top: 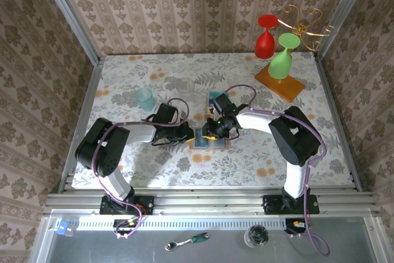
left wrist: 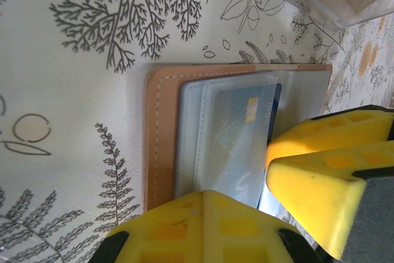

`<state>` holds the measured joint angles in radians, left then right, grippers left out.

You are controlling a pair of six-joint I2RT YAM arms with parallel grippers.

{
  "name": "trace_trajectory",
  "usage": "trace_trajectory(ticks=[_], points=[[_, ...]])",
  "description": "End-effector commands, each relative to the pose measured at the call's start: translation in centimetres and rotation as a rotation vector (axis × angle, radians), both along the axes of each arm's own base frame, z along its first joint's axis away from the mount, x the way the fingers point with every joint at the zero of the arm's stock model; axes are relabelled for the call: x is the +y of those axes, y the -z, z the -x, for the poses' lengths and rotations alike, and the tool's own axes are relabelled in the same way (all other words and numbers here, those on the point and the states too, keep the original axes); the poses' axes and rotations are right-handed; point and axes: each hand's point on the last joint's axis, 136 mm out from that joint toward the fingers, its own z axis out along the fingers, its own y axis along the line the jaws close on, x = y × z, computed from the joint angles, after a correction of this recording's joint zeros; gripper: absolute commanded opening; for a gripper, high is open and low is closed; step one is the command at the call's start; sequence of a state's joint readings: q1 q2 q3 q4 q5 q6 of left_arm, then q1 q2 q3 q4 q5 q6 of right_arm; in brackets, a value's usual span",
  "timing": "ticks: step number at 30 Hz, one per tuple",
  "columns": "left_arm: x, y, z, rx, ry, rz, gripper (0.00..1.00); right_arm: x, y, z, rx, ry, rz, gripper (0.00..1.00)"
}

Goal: Take the credit cards out of the card holder

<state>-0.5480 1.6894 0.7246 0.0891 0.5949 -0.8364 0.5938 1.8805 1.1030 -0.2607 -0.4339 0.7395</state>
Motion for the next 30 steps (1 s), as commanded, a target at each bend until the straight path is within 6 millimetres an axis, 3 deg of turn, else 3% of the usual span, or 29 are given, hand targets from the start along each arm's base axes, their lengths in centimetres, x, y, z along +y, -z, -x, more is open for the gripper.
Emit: trace_trajectory(ticks=[1,10,16,24,30], points=[[0.7,0.7,0.4,0.018,0.004,-0.03,0.04,-0.8,0.5,0.3,0.011,0.001,0.06,0.27],[0.8,0.8,0.6,0.023,0.002,-0.032,0.04,-1.1,-1.2,-0.1,-0.034,-0.008,0.077,0.29],[0.5,-0.2,0.2,0.004,0.003,-0.02,0.04,-0.9,-2.0,0.0,-0.038,-0.012,0.055,0.29],[-0.6,-2.1,-0.3,-0.03,0.021,0.005,0.04,-1.0,-2.2,0.0,-0.045,-0.007,0.057,0.29],[-1.4,-2.0,-0.2,-0.026,0.04,0.006,0.04,-1.0,-1.8,0.1,-0.038,-0.004,0.058,0.29]])
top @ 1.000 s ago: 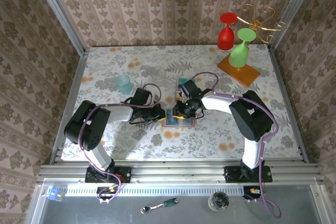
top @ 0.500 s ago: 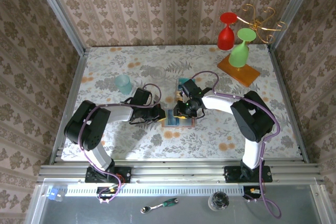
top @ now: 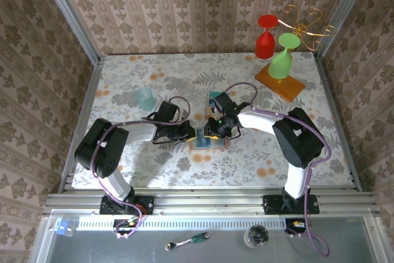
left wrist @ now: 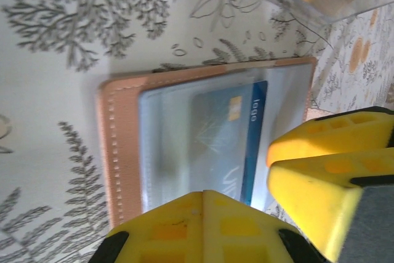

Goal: Take the credit cards out of the card holder

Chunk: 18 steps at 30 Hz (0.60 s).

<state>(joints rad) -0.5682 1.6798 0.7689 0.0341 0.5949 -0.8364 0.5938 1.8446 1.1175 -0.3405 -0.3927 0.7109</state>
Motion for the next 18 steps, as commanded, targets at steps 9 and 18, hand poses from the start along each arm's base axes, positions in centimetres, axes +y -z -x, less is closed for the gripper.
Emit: trace_trajectory(ticks=[9,18], points=[[0.1,1.1,0.4,0.01,0.02,-0.035,0.01,-0.1,-0.3,-0.2,-0.009,-0.002,0.016,0.3],[0.5,2.0,0.6,0.027,0.015,-0.052,0.0,-0.3,0.8,-0.1,0.005,-0.002,0.03,0.3]])
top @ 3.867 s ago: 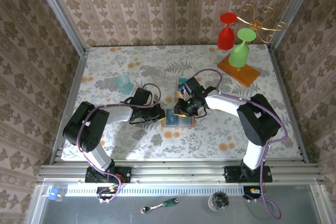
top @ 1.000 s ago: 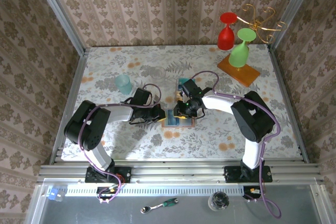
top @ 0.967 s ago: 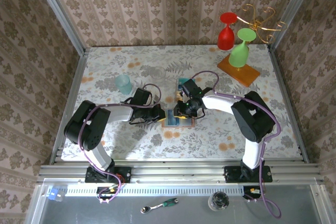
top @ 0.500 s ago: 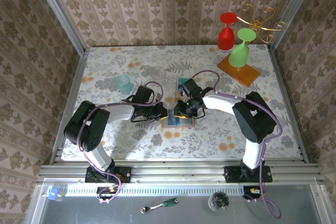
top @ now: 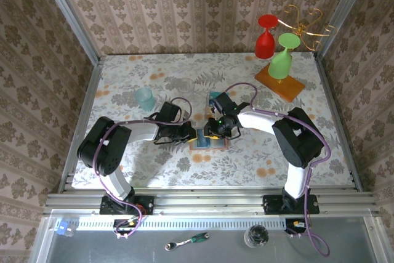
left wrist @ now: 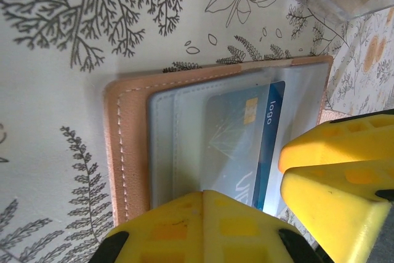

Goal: Take the credit cards out of the card holder

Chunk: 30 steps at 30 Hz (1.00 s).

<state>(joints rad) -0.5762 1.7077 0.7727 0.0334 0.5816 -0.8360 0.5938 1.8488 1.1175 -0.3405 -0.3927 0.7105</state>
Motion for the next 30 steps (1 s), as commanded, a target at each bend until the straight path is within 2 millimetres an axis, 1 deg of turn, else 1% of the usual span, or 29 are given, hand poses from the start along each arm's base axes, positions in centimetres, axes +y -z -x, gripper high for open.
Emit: trace_trajectory(ticks=[1,9,11,15,21,24,30], points=[[0.6,1.2,0.6,0.018,0.015,-0.034,0.0,-0.3,0.8,-0.1,0.005,-0.002,0.03,0.3],[0.9,1.5,0.8,0.025,0.014,-0.046,0.0,-0.3,1.7,0.1,0.024,-0.001,0.034,0.3],[0.9,1.5,0.8,0.026,0.015,-0.045,0.0,-0.1,1.6,0.1,0.027,-0.002,0.018,0.3],[0.8,1.4,0.7,0.024,0.015,-0.043,0.0,0.4,0.7,-0.1,0.014,0.001,-0.017,0.3],[0.7,1.5,0.7,0.026,0.016,-0.042,0.0,0.9,-0.3,-0.3,0.015,0.014,-0.091,0.25],[0.7,1.4,0.6,0.025,0.017,-0.042,0.0,0.9,-0.6,-0.4,0.012,0.017,-0.1,0.23],[0.6,1.3,0.6,0.027,0.02,-0.042,0.0,0.5,-0.4,-0.4,0.011,0.027,-0.09,0.18]])
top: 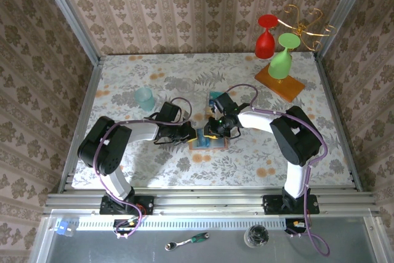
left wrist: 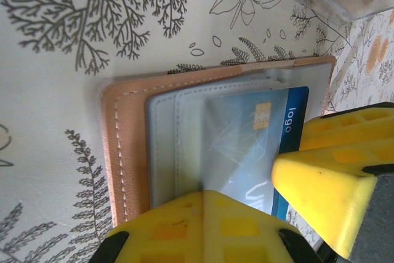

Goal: Take the credit cards out of the card holder

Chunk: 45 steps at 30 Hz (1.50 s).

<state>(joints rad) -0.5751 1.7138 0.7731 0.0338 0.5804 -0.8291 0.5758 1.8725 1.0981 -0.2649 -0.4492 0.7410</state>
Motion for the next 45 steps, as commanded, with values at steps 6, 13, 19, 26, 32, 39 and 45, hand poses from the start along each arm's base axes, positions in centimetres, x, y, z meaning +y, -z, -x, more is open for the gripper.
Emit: trace_trajectory(ticks=[6,13,19,26,32,39,45], points=[[0.6,1.1,0.6,0.03,0.018,-0.041,0.0,-0.7,-0.7,0.1,-0.013,0.023,-0.012,0.16],[0.7,1.2,0.7,0.032,0.019,-0.046,0.0,-1.3,-0.7,0.1,-0.018,0.027,0.0,0.15],[0.7,1.2,0.7,0.035,0.02,-0.05,0.0,-1.6,-0.7,0.1,-0.019,0.031,0.003,0.14],[0.8,1.1,0.7,0.035,0.02,-0.055,0.0,-1.7,-0.7,0.0,-0.018,0.033,0.003,0.15],[0.8,1.1,0.7,0.037,0.019,-0.057,0.0,-1.6,-0.5,0.1,-0.012,0.031,-0.007,0.17],[0.8,1.1,0.7,0.036,0.02,-0.057,0.0,-1.7,-0.5,0.2,-0.011,0.032,-0.011,0.16],[0.8,1.0,0.7,0.033,0.021,-0.056,0.0,-2.1,-0.5,0.4,-0.017,0.037,0.001,0.15]])
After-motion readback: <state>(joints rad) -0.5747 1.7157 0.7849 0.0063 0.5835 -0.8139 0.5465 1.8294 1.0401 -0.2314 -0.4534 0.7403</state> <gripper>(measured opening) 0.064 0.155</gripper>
